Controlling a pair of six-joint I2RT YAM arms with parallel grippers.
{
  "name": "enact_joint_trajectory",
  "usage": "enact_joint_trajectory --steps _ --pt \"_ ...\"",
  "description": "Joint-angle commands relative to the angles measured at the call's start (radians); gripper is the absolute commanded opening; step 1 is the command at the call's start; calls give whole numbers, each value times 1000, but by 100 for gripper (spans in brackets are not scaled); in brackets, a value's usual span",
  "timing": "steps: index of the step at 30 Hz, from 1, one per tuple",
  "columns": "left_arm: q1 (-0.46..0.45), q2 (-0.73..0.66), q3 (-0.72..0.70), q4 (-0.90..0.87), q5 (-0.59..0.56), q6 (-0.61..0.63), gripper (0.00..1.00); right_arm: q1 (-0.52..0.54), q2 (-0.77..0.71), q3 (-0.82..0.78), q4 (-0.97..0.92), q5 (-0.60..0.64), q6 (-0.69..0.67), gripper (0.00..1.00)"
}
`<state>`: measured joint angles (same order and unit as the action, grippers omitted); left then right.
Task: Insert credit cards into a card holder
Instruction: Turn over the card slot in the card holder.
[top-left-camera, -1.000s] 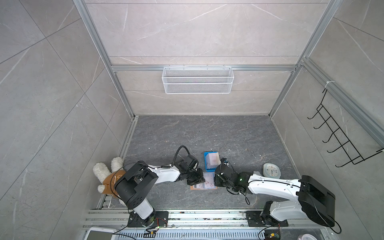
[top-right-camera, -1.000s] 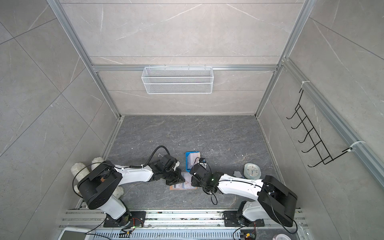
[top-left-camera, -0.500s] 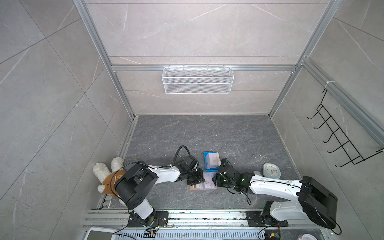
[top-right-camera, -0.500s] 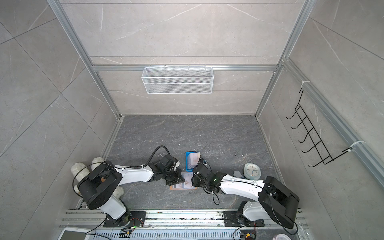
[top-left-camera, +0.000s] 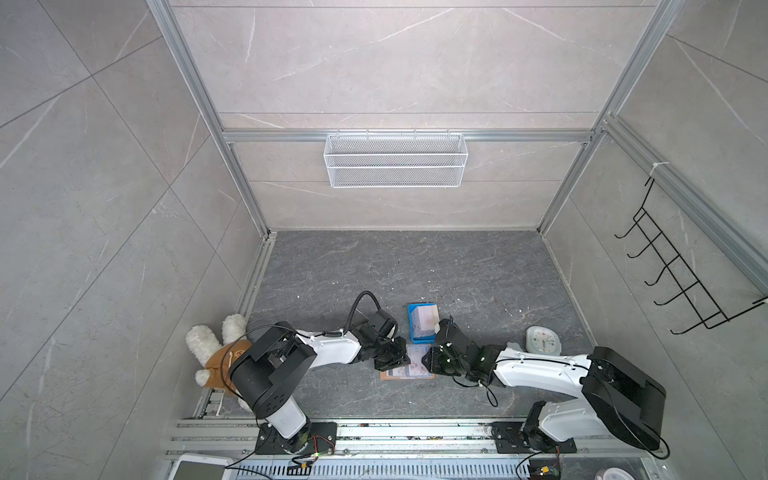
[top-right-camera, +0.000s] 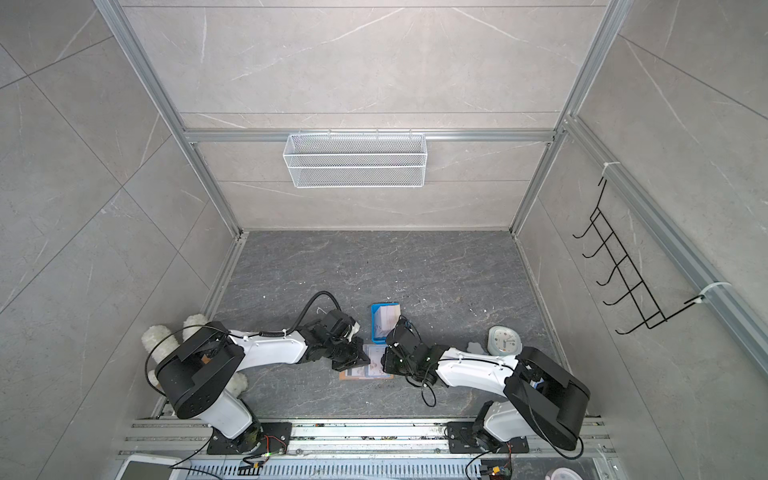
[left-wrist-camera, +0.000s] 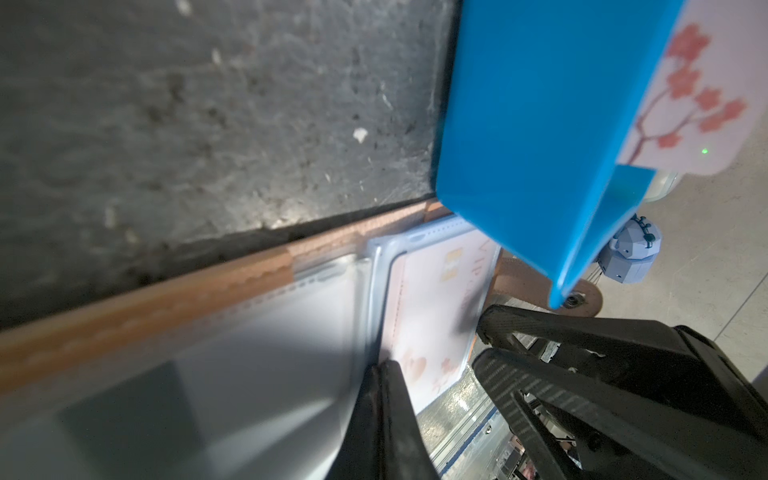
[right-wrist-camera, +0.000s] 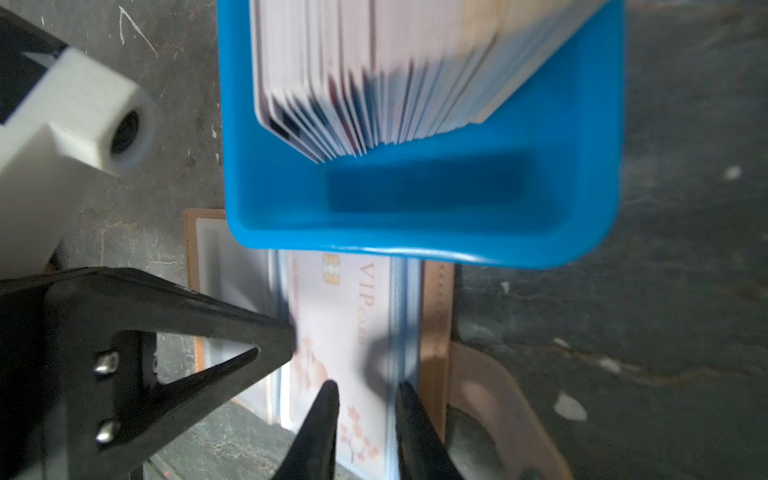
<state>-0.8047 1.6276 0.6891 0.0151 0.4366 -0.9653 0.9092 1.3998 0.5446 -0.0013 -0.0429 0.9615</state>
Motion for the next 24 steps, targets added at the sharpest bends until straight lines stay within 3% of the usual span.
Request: enact_joint_trajectory --steps 1,11,24 --pt "-7 33 17 -100 -56 34 4 -5 4 -17 12 -3 19 27" --pt "-36 54 68 -217 -135 58 3 -16 -12 -27 24 -17 22 30" --pt "-38 55 66 -228 -145 55 0 -27 9 -49 101 -69 22 28"
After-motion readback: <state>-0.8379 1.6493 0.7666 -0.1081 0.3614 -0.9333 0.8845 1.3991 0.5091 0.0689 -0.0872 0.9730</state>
